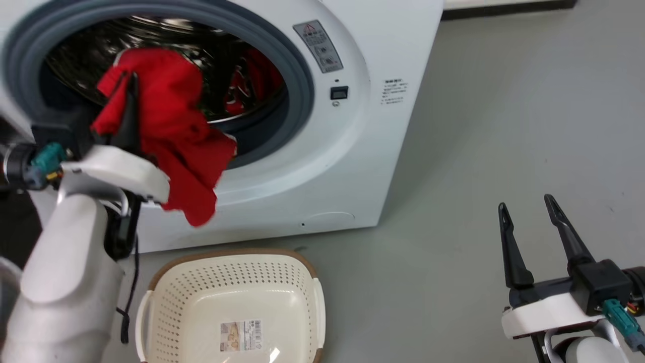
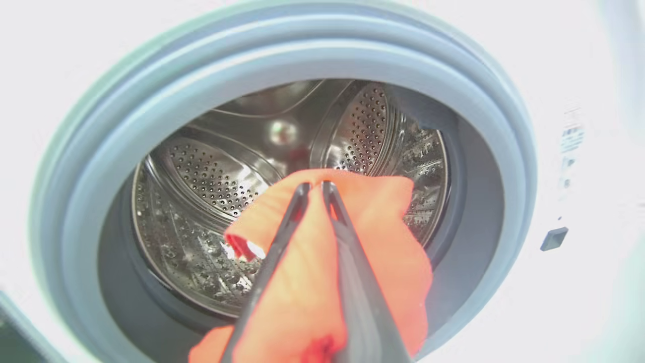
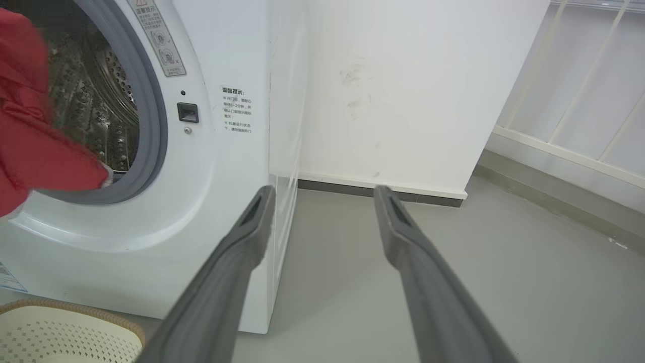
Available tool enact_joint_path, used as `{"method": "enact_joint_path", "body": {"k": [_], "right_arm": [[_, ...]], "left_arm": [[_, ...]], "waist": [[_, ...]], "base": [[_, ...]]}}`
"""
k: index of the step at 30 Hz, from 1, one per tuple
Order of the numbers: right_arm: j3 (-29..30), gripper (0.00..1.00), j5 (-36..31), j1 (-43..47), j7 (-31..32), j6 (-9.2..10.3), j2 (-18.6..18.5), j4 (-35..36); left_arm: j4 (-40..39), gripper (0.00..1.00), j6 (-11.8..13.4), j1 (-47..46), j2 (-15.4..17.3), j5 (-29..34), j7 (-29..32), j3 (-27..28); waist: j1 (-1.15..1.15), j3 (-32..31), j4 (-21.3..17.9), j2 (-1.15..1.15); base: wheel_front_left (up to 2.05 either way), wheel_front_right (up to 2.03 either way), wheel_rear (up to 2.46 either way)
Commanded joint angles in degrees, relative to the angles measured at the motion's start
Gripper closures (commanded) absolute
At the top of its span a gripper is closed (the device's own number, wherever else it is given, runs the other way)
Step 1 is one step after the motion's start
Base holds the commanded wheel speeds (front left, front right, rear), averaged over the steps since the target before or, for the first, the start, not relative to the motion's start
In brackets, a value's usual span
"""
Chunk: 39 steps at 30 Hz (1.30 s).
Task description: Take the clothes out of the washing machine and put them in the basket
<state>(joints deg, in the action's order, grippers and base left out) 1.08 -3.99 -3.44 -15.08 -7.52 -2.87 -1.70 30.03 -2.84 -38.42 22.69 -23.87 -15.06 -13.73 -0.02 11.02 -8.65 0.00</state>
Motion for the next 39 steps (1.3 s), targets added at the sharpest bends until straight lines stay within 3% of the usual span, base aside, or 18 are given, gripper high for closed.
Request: {"method": "enact_joint_path", "body": {"k": [1, 8, 17, 29, 39], "right_arm": [[0.21, 0.00, -0.36, 0.99, -0.14, 0.06, -0.02, -0.08], [0.67, 0.00, -1.03, 2.22, -0.14, 0.06, -0.01, 0.01], [0.41, 0.00, -2.49, 0.85, -0.13, 0.06, -0.01, 1.18], [1.61, 0.00, -5.88, -2.72, -0.14, 0.06, -0.02, 4.76], [3.30, 0.00, -7.82, -6.29, -0.14, 0.06, -0.01, 9.28]], "left_arm": [[-2.33, 1.00, -0.01, 3.07, -0.62, 0.91, -0.15, 0.77], [-10.69, 1.00, -0.26, 13.07, -2.47, 2.43, -0.16, 2.56], [-11.59, 1.00, -0.97, 18.79, -4.56, 3.13, -0.16, 2.19], [1.53, 1.00, -3.39, 15.77, -10.51, 4.56, -0.16, 4.99], [15.24, 1.00, -4.45, 7.15, -12.35, 8.65, -0.17, 4.78]], "waist": [[0.02, -2.61, 2.44, 0.00], [0.02, -3.56, 5.17, 0.00], [0.02, 1.00, 7.06, 0.00], [0.02, 14.70, 7.81, 0.00], [0.02, 25.93, 7.37, 0.00]], "base": [[0.00, 0.00, 0.00], [0.00, 0.00, 0.00], [0.00, 0.00, 0.00], [0.00, 0.00, 0.00], [0.00, 0.00, 0.00]]}}
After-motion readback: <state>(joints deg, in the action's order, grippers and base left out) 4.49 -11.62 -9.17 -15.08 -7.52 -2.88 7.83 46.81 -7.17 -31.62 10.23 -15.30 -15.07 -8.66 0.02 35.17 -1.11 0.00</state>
